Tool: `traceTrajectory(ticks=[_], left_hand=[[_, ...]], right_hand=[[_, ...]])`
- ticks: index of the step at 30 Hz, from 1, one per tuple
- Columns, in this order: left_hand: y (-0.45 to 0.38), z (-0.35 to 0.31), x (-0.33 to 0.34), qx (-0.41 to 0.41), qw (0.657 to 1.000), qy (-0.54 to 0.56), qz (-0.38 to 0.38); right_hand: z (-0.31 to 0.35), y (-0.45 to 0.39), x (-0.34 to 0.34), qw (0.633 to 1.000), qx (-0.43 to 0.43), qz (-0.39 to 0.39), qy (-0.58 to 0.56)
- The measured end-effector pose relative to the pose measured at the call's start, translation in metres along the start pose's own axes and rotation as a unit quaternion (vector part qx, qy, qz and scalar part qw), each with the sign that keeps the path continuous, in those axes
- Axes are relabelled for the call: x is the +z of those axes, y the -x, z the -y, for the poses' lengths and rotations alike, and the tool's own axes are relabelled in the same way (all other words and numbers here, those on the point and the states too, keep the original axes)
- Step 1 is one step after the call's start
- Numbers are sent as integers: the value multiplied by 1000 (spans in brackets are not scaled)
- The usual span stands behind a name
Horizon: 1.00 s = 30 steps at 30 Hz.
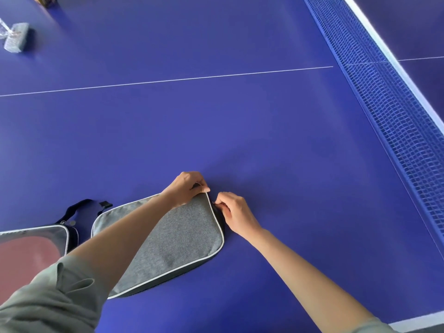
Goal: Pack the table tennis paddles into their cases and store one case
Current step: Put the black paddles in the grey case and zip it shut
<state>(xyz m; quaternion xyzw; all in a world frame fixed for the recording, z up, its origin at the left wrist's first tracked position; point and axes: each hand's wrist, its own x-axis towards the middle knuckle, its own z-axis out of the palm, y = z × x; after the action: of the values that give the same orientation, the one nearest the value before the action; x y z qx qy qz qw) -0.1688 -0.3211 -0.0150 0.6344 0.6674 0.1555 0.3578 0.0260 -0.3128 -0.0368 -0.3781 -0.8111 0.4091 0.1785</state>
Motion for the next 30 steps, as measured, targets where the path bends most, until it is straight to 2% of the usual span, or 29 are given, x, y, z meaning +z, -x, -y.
traceTrajectory(ticks=[5, 10, 12, 15, 17, 21, 24, 30], left_hand=[[1, 0, 4, -10, 1000, 10, -17], [6, 24, -16, -87, 987, 37, -130], [11, 33, -22, -97, 987, 40, -123], [17, 28, -17, -67, 990, 26, -122], [21, 17, -11, -5, 991, -33, -130], [24, -11, 8, 108, 986, -106, -67], [23, -21, 25, 93, 990, -89, -50], [24, -11, 29, 24, 989, -62, -134]], right_hand=[[-1, 4, -7, 999, 18, -10, -29], [-13, 26, -17, 999, 25, 10, -26], [-16, 40, -15, 998, 46, -6, -38], [-16, 43, -6, 994, 83, -46, -54], [-15, 42, -3, 991, 100, -64, -68], [-13, 42, 2, 987, 111, -78, -80], [-10, 37, 3, 985, 121, -90, -87], [-4, 10, 0, 990, 95, -88, -56]])
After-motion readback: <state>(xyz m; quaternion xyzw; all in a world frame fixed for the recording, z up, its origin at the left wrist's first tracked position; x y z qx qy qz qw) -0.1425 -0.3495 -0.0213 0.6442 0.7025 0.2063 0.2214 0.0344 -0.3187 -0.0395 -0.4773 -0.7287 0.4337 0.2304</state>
